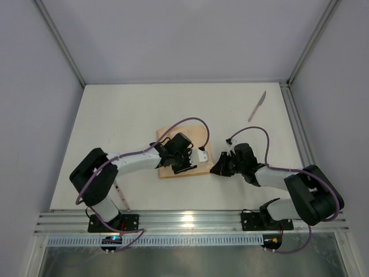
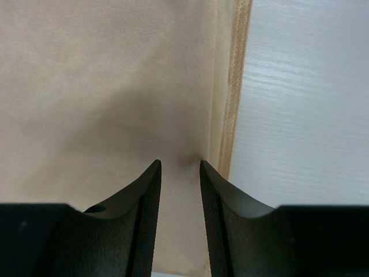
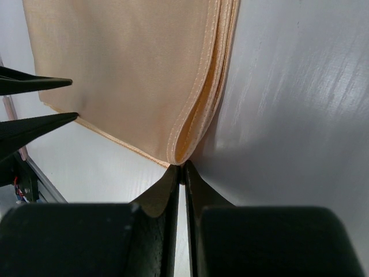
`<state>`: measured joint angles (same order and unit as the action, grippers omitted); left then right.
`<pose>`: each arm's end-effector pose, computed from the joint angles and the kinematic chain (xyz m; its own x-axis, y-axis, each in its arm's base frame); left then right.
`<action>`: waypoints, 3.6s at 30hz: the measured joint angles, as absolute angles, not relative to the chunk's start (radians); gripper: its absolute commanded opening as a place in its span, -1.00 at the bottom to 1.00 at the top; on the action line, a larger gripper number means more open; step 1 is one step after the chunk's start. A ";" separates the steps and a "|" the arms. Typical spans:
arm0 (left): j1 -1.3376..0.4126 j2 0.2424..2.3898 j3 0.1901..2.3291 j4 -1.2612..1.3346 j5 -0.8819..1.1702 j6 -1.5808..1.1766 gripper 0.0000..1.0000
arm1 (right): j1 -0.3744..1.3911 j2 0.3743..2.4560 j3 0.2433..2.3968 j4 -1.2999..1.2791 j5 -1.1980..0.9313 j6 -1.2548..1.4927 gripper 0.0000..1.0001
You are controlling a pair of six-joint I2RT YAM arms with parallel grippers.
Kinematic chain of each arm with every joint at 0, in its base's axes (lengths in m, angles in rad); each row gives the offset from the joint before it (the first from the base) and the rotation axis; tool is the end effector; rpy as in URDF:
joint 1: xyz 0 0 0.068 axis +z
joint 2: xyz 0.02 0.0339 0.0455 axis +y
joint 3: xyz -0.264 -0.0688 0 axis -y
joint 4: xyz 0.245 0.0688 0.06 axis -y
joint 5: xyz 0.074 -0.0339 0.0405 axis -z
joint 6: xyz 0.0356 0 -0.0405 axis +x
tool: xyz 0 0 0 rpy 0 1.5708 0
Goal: Fold the napkin into a case and place the utensils inside
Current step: Smooth out the lower triangle-folded napkin at the center of the board.
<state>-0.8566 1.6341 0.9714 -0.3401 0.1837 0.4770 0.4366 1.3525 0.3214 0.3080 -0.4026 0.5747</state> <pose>0.2082 -0.2501 0.1816 -0.1199 0.8274 -0.5486 0.9707 0.2137 0.1102 0.1937 0.1058 0.1213 -0.8595 0.1508 -0.4884 -0.2240 0.7476 0.6252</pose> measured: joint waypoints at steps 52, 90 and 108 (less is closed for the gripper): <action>-0.889 1.641 0.946 -0.395 0.192 0.486 -0.64 | 0.437 1.338 0.303 0.320 -0.399 0.590 -0.83; -0.939 1.788 1.089 -0.288 0.270 0.342 -0.64 | 0.437 1.337 0.291 0.342 -0.400 0.601 -0.84; -0.939 1.788 1.090 -0.288 0.259 0.344 -1.00 | 0.437 1.337 0.284 0.353 -0.400 0.606 -0.85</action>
<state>-0.9386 1.7882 1.0904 -0.2878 0.2592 0.3435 0.4366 1.3369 0.2840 0.3534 -0.3996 0.6056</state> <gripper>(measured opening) 0.003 0.082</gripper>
